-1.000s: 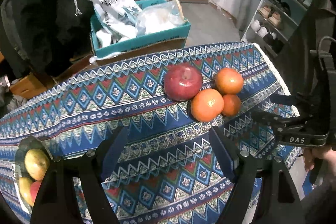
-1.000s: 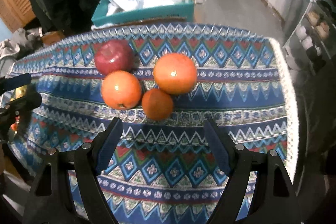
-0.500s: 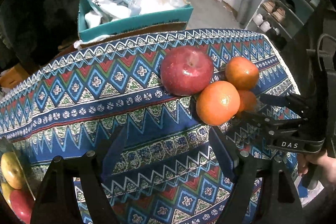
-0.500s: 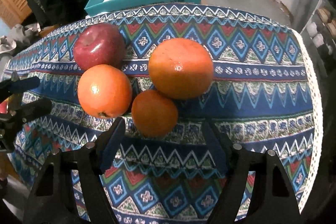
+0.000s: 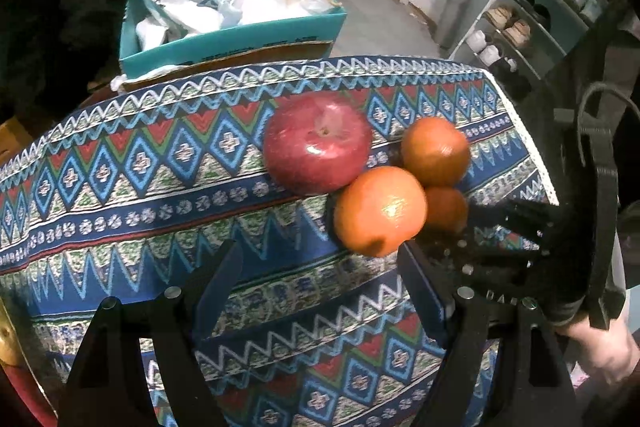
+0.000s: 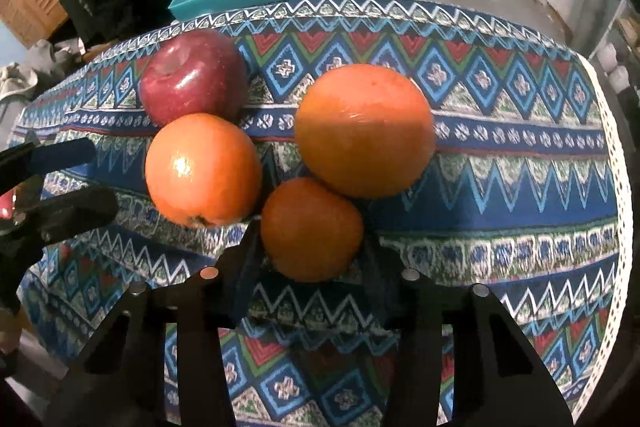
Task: Organize fruits
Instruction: 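Grasp a large orange with the right gripper while the left grasps another orange, then lift the orange with the right gripper while the left lifts its orange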
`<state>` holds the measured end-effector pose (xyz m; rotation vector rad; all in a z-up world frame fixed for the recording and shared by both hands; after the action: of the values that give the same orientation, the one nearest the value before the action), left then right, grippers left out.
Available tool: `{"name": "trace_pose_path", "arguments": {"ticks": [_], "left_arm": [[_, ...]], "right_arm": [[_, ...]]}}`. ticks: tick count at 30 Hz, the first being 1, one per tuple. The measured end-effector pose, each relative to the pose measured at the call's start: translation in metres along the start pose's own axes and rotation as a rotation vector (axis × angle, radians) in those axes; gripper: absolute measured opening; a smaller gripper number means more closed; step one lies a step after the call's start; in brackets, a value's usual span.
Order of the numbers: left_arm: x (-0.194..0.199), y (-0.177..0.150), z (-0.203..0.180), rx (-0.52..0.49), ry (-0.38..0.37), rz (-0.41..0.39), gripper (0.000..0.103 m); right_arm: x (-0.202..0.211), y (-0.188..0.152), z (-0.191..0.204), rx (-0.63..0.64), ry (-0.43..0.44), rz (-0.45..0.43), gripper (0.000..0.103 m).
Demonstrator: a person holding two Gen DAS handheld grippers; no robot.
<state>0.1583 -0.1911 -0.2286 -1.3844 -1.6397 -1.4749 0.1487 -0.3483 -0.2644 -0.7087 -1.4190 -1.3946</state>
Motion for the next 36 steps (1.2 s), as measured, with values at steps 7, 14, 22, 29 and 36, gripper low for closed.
{"name": "trace_pose_path", "arguments": {"ticks": [7, 14, 22, 29, 36], "left_arm": [[-0.01, 0.006, -0.021, -0.006, -0.02, 0.004, 0.081], [-0.032, 0.013, -0.039, 0.011, -0.013, 0.039, 0.082], [-0.054, 0.014, -0.044, 0.05, 0.001, 0.071, 0.081], [-0.06, 0.012, -0.046, 0.036, 0.048, 0.064, 0.066], [-0.051, 0.003, -0.05, -0.015, 0.054, 0.041, 0.065]], "right_arm": [[0.029, -0.021, -0.036, -0.142, -0.054, -0.037, 0.045], [0.046, -0.026, -0.056, -0.226, -0.086, -0.074, 0.045], [0.055, -0.029, -0.064, -0.248, -0.078, -0.097, 0.045], [0.053, -0.028, -0.064, -0.256, -0.08, -0.104, 0.045], [0.061, -0.027, -0.061, -0.234, -0.098, -0.118, 0.045]]}}
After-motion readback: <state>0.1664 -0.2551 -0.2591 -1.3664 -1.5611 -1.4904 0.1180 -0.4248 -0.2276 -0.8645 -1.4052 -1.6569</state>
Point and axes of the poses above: each gripper's, at about its wrist camera, not at the fingertips, and x roughly against the way its jaws point, z to its left, y to its top, the point moved 1 cm from there along -x, roughly the way its jaws point, and after that the axes turned 5 degrees about x, right-handed, at the moved point
